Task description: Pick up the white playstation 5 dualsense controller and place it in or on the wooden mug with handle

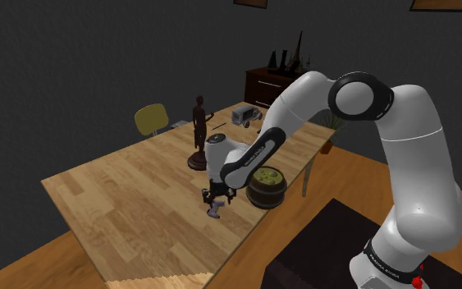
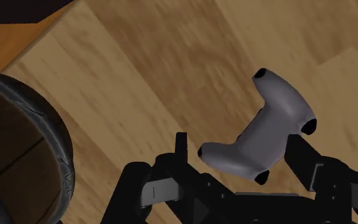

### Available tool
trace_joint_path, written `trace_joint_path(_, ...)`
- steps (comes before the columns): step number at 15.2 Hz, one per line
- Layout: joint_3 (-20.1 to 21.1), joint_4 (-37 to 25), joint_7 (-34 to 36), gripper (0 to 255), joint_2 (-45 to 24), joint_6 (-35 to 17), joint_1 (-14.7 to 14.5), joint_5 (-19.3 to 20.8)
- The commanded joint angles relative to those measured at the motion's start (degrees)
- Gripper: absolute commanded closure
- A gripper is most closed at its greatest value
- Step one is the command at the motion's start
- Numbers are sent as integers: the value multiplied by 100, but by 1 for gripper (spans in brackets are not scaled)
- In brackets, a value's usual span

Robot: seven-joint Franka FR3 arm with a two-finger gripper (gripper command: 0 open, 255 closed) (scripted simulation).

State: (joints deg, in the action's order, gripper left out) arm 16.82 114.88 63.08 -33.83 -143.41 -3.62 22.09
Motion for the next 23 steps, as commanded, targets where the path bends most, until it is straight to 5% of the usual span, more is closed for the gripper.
trace_joint_path(1, 547, 263, -166, 0, 49, -578, 597, -949)
trace_joint_path(2, 776, 338, -235, 0, 25, -773, 832, -1251)
trace_joint_path(17, 544, 154, -76, 0, -508, -1127, 588, -1022)
trace_joint_path(18, 544, 154, -76, 255, -508, -1127, 588, -1022)
trace_joint_path(23, 544, 154, -76, 255, -508, -1128, 588, -1022)
